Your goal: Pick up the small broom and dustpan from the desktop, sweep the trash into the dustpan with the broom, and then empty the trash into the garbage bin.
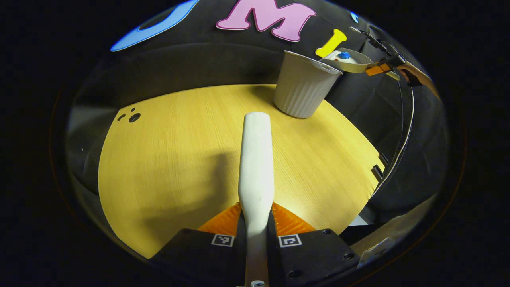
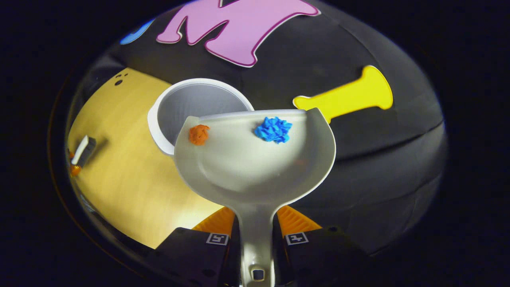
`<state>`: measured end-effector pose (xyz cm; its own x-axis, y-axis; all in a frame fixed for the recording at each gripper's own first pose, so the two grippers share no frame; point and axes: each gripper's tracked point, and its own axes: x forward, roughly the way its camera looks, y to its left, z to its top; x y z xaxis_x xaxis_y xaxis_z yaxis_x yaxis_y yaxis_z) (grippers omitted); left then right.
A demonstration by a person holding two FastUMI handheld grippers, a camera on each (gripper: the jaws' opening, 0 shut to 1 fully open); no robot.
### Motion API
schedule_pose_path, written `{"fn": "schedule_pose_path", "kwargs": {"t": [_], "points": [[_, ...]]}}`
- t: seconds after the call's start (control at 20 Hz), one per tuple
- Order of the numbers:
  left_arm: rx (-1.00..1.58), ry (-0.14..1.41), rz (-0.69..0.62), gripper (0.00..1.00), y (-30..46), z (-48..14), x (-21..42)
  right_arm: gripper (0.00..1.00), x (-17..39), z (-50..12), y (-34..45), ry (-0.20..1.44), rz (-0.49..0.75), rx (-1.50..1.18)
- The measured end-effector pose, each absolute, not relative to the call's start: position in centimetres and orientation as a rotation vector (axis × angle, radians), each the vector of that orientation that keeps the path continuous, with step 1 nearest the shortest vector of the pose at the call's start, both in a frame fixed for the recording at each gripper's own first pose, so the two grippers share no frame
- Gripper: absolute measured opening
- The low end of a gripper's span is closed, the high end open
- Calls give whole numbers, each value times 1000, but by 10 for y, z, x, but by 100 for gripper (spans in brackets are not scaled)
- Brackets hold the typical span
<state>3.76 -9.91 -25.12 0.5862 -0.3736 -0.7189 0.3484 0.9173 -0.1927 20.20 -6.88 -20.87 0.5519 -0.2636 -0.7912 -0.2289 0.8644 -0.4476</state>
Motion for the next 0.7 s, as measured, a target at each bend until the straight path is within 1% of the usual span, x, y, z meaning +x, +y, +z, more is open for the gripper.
{"fn": "schedule_pose_path", "kwargs": {"t": [0.15,0.35,0.4,0.45,0.5,0.55,0.6,0.7], "points": [[-37,851,-406,26,-95,-257,41,36,212,-203,-70,1050,5,-645],[-52,848,-398,26,-94,-260,40,37,216,-201,-69,1151,79,-715],[-52,847,-394,26,-93,-260,39,40,219,-200,-68,1162,90,-722],[-53,846,-391,26,-94,-260,39,37,218,-198,-66,1178,96,-719],[-56,846,-388,26,-94,-259,38,36,217,-197,-66,1183,97,-715],[-58,845,-386,26,-93,-260,37,39,218,-199,-66,1185,97,-715],[-61,846,-383,26,-93,-260,36,36,219,-199,-66,1185,94,-720],[-64,849,-377,26,-92,-261,33,37,220,-198,-68,1175,89,-723]]}}
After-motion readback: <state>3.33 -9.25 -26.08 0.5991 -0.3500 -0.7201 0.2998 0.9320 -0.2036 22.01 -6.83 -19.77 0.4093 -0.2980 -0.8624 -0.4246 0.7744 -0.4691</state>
